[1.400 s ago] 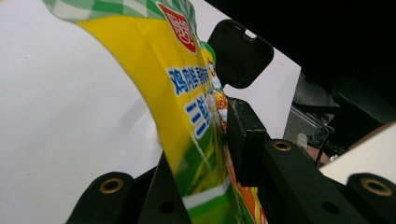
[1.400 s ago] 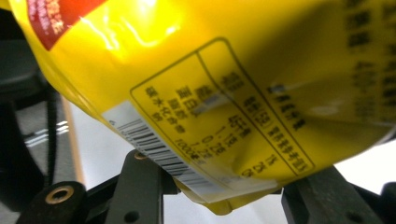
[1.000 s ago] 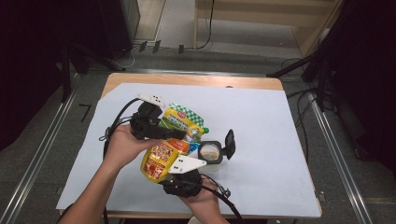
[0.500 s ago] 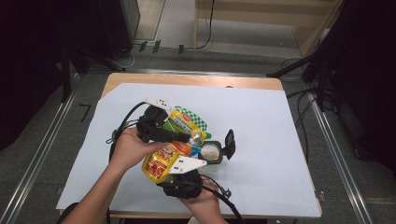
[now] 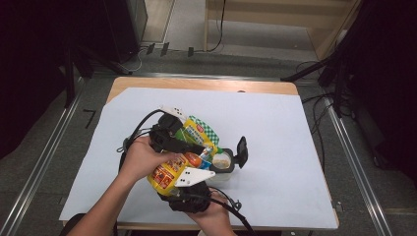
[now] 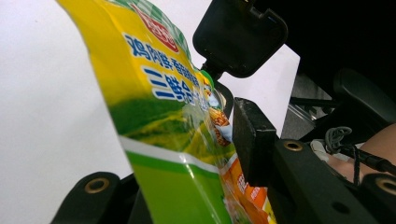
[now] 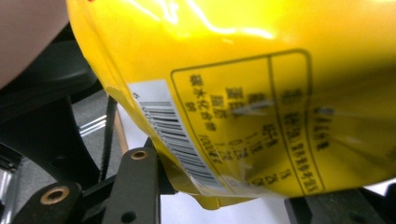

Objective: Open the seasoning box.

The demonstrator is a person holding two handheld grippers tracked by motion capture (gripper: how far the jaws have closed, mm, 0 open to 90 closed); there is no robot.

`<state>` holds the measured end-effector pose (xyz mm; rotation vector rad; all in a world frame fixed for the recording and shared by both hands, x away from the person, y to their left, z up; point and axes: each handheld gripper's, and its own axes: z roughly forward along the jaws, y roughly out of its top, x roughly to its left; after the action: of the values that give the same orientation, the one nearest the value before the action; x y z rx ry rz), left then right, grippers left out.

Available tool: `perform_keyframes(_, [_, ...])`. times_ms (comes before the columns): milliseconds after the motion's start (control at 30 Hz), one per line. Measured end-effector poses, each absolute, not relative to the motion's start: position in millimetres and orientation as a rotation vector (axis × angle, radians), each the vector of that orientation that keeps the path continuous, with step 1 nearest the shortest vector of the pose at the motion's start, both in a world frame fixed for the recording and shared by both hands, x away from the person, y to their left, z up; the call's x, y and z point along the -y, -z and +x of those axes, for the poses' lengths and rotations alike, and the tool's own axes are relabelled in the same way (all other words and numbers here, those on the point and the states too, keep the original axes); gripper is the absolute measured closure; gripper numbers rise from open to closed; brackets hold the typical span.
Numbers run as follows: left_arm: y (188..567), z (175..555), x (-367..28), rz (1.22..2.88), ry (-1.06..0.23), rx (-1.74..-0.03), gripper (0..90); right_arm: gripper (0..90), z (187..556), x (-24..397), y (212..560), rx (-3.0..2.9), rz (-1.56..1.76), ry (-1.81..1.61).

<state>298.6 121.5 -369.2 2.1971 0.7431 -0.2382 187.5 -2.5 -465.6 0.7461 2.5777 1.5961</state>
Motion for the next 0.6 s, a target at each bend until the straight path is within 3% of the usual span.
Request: perform_keyframes(600, [373.2,302.6,-112.0,2.253,0.257,-0.8,70.7,59.0,188.7,0.4,465.5,-2.606,0.716,-1.6])
